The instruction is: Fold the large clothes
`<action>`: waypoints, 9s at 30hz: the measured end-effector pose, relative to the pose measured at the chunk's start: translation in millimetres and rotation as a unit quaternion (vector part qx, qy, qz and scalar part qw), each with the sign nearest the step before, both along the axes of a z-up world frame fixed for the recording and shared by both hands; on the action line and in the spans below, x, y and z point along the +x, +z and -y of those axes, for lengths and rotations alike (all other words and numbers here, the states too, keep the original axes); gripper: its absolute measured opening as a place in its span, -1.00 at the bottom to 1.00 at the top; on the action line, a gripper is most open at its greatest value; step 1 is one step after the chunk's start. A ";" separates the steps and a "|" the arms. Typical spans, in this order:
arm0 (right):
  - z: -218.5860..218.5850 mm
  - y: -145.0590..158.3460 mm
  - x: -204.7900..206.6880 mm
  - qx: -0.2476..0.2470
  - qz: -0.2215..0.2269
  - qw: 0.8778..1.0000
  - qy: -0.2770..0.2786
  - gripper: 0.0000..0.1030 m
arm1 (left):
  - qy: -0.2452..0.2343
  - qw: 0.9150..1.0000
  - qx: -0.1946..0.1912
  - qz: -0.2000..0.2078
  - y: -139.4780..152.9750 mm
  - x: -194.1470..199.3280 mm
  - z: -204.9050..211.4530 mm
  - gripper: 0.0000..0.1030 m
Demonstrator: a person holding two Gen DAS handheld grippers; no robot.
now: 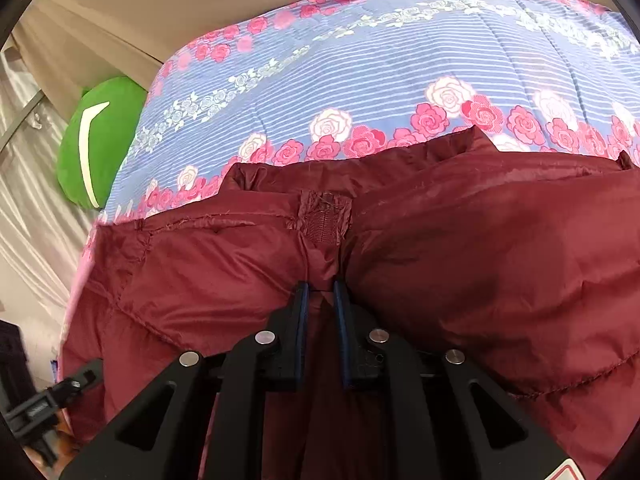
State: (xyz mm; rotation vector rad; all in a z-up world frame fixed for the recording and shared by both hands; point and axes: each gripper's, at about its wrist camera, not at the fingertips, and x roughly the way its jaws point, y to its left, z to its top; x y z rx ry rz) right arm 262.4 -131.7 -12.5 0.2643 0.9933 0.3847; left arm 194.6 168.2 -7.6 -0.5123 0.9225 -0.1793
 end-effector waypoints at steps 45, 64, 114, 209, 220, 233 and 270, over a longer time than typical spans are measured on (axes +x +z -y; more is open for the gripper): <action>127.1 49.9 -131.7 0.091 0.046 0.995 -0.020 -0.65 | -0.129 0.978 0.004 0.162 139.4 -45.2 156.2 -0.80; 168.1 -11.1 -86.7 0.082 -0.011 0.995 -0.060 -0.75 | -0.241 0.963 0.061 0.102 89.3 -15.2 298.7 -0.79; 215.0 -21.7 -251.6 0.120 0.019 0.984 -0.127 -0.84 | -0.174 0.971 0.149 0.073 21.6 -71.2 251.9 0.81; 187.2 42.0 -245.7 -0.101 0.072 0.985 -0.119 -0.67 | -0.149 0.971 0.178 0.063 24.4 -89.3 264.8 0.86; 191.4 35.4 -246.2 -0.087 0.049 0.984 -0.147 -0.47 | -0.158 0.970 0.175 0.062 22.0 -102.0 264.6 0.86; 186.4 37.5 -180.1 -0.047 0.064 0.987 -0.141 -0.97 | -0.143 0.974 0.162 0.069 33.2 -105.8 245.5 0.86; 205.1 -11.7 -200.6 0.066 -0.031 0.989 -0.132 0.66 | -0.150 0.986 0.070 -0.028 -12.3 -45.0 247.9 0.91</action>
